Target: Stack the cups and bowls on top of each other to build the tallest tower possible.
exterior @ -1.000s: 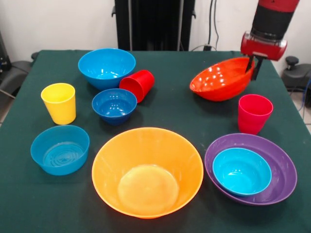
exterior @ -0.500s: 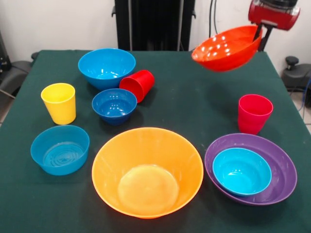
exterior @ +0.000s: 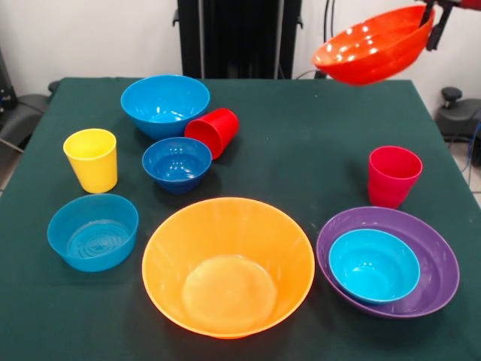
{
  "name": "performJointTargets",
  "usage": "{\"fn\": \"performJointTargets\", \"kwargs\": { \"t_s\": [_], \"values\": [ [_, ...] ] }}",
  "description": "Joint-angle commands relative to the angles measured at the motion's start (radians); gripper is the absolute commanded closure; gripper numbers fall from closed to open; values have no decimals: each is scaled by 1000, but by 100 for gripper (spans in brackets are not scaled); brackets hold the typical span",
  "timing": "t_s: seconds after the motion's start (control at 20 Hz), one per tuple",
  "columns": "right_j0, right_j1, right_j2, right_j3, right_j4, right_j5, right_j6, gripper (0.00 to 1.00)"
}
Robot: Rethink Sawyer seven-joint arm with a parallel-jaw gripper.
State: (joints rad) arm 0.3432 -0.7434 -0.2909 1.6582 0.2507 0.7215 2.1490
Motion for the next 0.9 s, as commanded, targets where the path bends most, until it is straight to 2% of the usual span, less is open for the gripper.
{"fn": "performJointTargets", "kwargs": {
  "t_s": [0.05, 0.35, 0.7, 0.9],
  "values": [
    [-67, 33, 100, -192, -40, 162, 27, 100],
    [-113, 86, 145, -345, -55, 244, -26, 100],
    [-143, 185, 168, -508, -72, 277, -35, 100],
    [-155, 247, 176, -582, -78, 262, -37, 100]
  ]
}}
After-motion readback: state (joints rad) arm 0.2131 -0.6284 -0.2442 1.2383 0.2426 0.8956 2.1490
